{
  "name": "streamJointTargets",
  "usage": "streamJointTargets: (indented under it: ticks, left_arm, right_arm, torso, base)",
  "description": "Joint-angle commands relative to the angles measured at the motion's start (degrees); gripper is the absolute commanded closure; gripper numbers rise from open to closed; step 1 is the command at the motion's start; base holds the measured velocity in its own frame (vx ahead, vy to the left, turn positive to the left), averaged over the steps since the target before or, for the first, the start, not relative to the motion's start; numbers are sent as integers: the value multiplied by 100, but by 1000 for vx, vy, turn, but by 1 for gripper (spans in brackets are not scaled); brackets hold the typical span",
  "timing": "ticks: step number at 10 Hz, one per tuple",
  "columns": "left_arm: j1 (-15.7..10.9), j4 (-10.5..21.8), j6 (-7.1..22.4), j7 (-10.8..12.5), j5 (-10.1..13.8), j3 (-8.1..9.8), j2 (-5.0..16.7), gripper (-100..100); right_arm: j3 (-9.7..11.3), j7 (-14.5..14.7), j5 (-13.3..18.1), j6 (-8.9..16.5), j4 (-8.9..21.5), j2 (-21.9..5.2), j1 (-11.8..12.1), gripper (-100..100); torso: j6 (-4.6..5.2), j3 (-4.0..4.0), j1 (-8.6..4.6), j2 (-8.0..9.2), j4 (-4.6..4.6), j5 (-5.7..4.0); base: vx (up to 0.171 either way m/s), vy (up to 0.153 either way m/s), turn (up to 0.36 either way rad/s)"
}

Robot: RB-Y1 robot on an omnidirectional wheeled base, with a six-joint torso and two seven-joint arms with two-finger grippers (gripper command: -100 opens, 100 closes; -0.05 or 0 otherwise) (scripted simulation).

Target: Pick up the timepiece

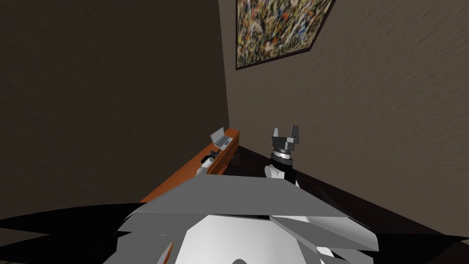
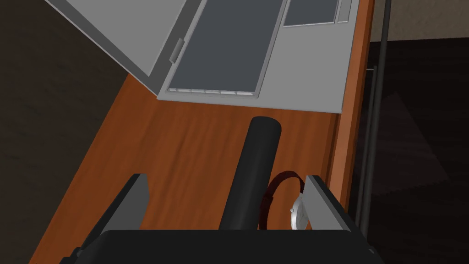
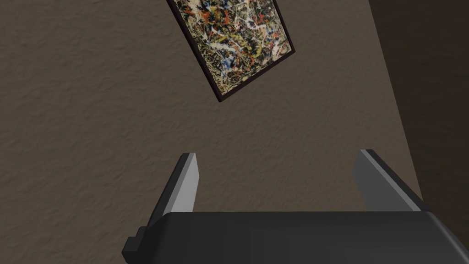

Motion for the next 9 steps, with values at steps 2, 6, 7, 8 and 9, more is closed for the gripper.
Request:
streamJointTargets:
  ticks: [2,6,7,8,9]
  left_arm:
    - [-131,456,94,80,220,46,4,-100]
    - [-240,878,188,149,432,109,11,-100]
    - [-240,878,188,149,432,109,11,-100]
    - [-283,1038,227,178,521,137,19,-100]
    - [-320,1199,260,203,598,161,29,-100]
  right_arm:
    - [0,0,0,0,0,0,0,0]
    - [0,0,0,0,0,0,0,0]
    - [0,0,0,0,0,0,0,0]
    - [0,0,0,0,0,0,0,0]
    - [0,0,0,0,0,0,0,0]
  torso:
    - [-1,3,2,5,1,0]
    - [-1,9,0,15,3,0]
    - [-1,9,-1,16,3,-1]
    - [-1,10,-1,17,4,-1]
    - [-1,9,-1,16,3,-1]
  base:
    - [49,7,-32]
    - [33,3,-28]
    - [27,0,-20]
    - [34,0,-39]
    - [51,1,-47]
